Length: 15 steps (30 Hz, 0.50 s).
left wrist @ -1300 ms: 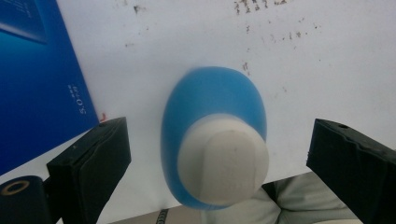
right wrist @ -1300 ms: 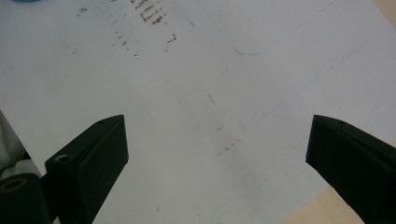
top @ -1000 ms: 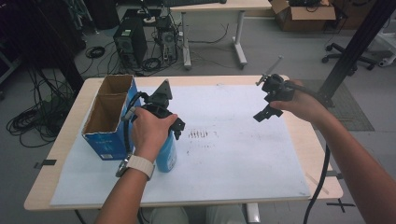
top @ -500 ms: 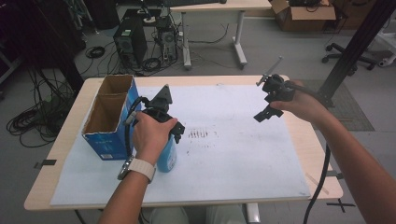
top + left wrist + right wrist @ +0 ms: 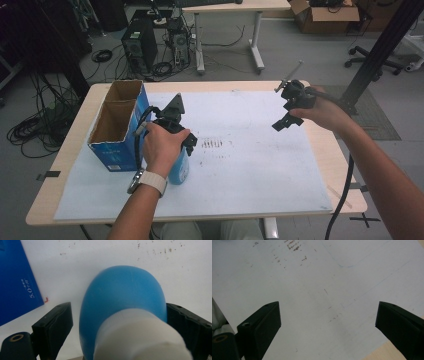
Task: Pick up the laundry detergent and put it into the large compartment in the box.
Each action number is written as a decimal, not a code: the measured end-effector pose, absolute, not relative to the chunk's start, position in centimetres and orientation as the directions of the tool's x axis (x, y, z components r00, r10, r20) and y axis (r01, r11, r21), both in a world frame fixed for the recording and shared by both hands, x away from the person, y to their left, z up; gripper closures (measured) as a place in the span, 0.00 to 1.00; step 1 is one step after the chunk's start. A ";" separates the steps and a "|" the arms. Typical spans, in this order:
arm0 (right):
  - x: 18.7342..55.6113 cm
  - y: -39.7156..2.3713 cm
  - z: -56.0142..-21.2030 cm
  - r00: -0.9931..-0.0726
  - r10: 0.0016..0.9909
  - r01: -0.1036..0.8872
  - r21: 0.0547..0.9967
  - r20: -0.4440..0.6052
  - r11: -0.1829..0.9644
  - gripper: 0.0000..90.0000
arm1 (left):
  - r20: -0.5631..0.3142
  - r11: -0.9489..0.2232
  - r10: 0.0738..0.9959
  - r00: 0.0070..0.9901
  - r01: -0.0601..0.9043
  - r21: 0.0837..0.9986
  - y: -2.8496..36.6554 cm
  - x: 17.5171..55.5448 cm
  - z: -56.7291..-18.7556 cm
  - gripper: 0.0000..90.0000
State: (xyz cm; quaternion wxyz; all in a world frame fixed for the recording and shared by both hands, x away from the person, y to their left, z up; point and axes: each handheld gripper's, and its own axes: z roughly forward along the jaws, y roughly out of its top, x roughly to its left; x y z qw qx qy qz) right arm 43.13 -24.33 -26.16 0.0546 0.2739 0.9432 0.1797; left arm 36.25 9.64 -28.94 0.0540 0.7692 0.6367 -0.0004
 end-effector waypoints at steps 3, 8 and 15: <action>43.1 -24.3 -26.2 -0.844 0.536 0.497 0.368 -0.005 0.786 0.07 | -0.072 -0.186 0.979 0.192 0.979 0.080 9.6 36.3 -29.0 0.15; 43.1 -24.4 -26.2 -0.843 0.538 0.499 0.369 -0.005 0.784 0.07 | -0.066 -0.184 0.980 0.189 0.980 0.077 9.7 36.3 -28.9 0.19; 43.1 -24.3 -26.2 -0.843 0.539 0.500 0.367 -0.005 0.785 0.07 | -0.060 -0.178 0.981 0.184 0.980 0.086 9.7 36.3 -28.9 0.24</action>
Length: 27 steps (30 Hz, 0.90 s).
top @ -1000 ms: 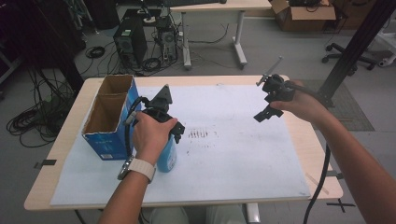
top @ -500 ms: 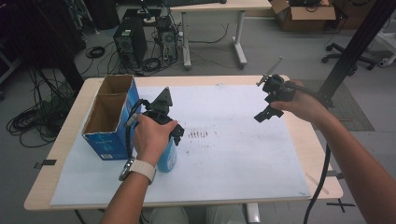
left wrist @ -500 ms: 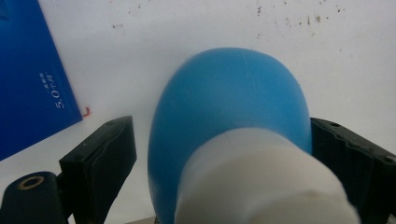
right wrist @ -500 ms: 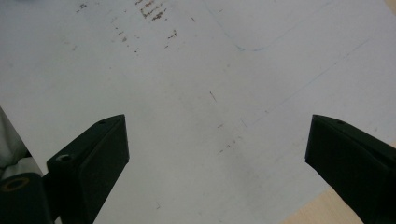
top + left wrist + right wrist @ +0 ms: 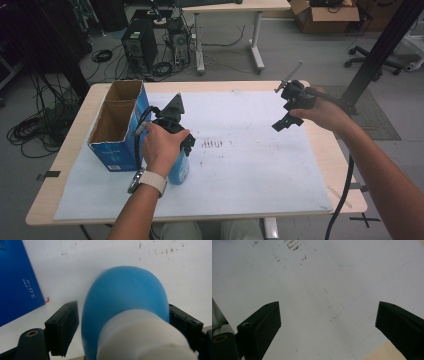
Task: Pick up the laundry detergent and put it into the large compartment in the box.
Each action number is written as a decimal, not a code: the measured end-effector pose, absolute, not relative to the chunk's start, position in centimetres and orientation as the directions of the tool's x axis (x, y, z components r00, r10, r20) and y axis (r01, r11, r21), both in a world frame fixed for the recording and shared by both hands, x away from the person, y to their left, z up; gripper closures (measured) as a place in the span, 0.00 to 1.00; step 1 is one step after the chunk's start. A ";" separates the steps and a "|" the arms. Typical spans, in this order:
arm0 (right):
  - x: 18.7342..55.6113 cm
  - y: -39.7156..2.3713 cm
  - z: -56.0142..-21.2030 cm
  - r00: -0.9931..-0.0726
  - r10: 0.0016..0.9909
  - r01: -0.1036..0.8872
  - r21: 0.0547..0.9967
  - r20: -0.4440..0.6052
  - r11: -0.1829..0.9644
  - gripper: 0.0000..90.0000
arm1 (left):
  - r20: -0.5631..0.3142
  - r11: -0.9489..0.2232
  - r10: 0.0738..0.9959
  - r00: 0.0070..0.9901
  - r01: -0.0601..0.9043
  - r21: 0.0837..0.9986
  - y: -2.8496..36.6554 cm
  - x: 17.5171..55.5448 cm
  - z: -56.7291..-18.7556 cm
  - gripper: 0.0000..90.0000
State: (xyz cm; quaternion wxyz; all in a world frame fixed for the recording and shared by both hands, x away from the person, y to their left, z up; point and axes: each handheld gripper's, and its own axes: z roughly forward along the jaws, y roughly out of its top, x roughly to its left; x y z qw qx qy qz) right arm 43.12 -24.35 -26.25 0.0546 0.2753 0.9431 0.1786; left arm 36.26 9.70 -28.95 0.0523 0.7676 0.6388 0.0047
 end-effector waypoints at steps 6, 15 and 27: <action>43.1 -24.4 -26.2 -0.842 0.540 0.500 0.369 -0.004 0.783 0.07 | -0.058 -0.170 0.983 0.176 0.981 0.089 9.8 36.3 -29.0 0.30; 43.1 -24.5 -26.3 -0.841 0.540 0.501 0.369 -0.002 0.782 0.07 | -0.057 -0.168 0.983 0.173 0.982 0.082 9.8 36.3 -29.0 0.33; 43.1 -24.4 -26.5 -0.842 0.540 0.502 0.371 0.001 0.782 0.07 | -0.066 -0.167 0.983 0.173 0.982 0.085 9.6 36.3 -28.9 0.40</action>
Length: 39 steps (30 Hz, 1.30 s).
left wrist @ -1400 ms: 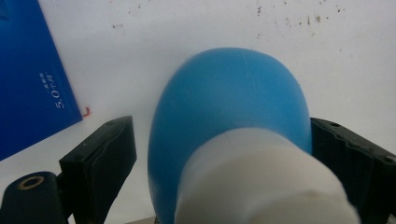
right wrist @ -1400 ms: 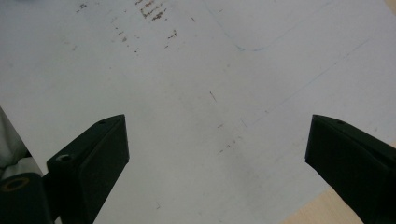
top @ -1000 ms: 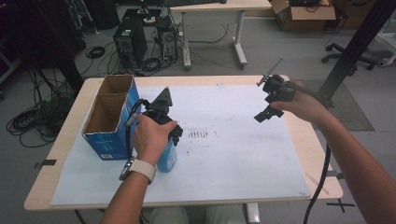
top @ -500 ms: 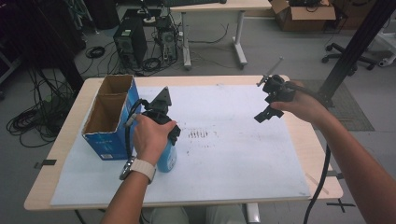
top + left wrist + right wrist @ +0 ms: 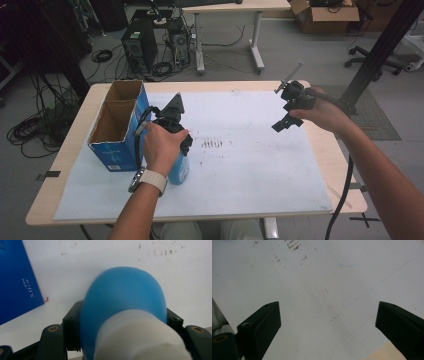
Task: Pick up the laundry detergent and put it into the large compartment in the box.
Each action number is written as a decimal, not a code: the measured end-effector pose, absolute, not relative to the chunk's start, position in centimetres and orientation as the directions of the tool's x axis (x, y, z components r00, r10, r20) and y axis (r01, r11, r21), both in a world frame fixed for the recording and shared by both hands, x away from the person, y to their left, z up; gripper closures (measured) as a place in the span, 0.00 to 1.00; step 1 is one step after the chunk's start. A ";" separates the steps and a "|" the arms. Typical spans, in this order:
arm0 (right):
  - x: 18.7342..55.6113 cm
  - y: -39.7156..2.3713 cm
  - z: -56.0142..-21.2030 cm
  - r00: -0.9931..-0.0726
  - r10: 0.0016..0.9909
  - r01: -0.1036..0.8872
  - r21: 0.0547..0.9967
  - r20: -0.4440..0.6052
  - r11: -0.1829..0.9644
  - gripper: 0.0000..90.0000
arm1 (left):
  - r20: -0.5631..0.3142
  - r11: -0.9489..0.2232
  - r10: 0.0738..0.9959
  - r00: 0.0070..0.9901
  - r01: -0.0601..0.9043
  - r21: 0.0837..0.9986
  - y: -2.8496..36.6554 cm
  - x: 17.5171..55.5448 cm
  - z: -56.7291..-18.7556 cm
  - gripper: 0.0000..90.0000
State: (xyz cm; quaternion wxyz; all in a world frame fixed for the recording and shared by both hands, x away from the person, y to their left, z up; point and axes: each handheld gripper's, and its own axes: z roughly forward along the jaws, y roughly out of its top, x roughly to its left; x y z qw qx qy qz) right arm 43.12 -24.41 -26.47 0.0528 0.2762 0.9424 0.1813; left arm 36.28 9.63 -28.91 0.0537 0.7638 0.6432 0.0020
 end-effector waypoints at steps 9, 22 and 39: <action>43.1 -24.5 -26.5 -0.841 0.542 0.504 0.372 0.004 0.780 0.07 | -0.070 -0.167 0.982 0.173 0.983 0.079 9.6 36.4 -28.8 0.40; 43.1 -24.7 -26.5 -0.839 0.544 0.506 0.372 0.003 0.778 0.07 | -0.070 -0.177 0.981 0.183 0.981 0.078 10.0 36.5 -28.4 0.41; 42.8 -24.9 -26.3 -0.838 0.546 0.506 0.374 0.002 0.777 0.07 | -0.045 -0.215 0.974 0.221 0.971 0.108 10.4 36.1 -22.8 0.41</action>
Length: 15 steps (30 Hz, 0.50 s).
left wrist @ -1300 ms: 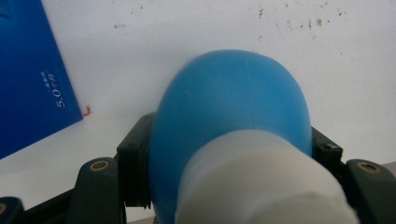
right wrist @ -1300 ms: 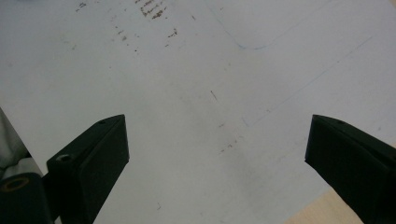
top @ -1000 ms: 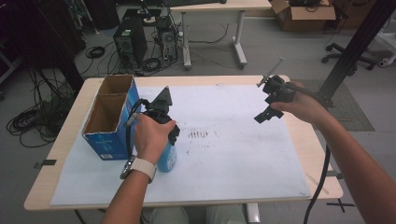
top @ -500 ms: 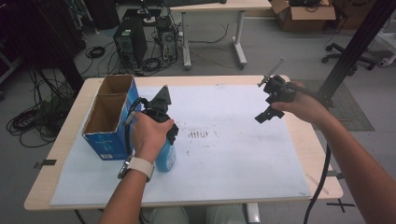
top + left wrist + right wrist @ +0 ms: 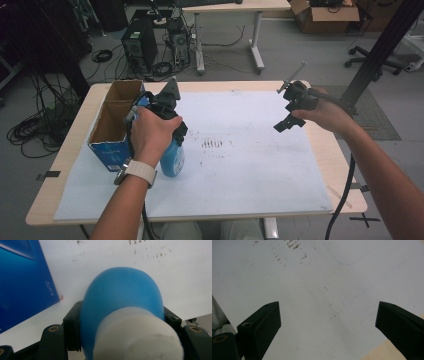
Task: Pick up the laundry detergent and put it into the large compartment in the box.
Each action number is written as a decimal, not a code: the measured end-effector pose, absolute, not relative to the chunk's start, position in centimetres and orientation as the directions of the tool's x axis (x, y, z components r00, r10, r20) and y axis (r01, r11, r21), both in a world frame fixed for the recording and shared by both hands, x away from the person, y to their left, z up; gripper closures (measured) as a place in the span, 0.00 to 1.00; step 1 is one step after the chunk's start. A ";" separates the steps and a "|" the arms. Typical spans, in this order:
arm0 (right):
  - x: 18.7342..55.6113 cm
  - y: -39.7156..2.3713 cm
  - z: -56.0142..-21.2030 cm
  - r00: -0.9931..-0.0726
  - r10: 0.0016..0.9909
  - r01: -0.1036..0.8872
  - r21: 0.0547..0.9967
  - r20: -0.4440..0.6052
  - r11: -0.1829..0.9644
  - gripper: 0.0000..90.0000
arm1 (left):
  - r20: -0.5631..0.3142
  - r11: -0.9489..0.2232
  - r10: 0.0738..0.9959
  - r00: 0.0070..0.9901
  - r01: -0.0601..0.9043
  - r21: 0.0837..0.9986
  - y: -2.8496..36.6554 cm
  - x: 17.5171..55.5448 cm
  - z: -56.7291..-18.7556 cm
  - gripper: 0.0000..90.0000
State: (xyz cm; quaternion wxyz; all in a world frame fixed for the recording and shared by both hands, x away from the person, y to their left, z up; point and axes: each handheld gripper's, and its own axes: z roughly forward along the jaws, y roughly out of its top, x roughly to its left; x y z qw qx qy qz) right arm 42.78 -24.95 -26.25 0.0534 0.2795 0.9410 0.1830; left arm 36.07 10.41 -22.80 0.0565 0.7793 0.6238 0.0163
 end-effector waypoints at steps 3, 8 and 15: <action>42.7 -25.0 -26.2 -0.838 0.546 0.507 0.373 0.002 0.777 0.07 | -0.039 -0.221 0.973 0.226 0.969 0.112 10.5 36.0 -21.6 0.41; 42.6 -25.1 -26.2 -0.837 0.547 0.508 0.375 0.003 0.776 0.07 | -0.037 -0.240 0.969 0.246 0.964 0.114 10.7 35.8 -19.1 0.41; 42.6 -25.3 -26.1 -0.834 0.552 0.513 0.375 0.005 0.772 0.07 | -0.034 -0.251 0.966 0.257 0.960 0.127 11.4 35.9 -15.7 0.41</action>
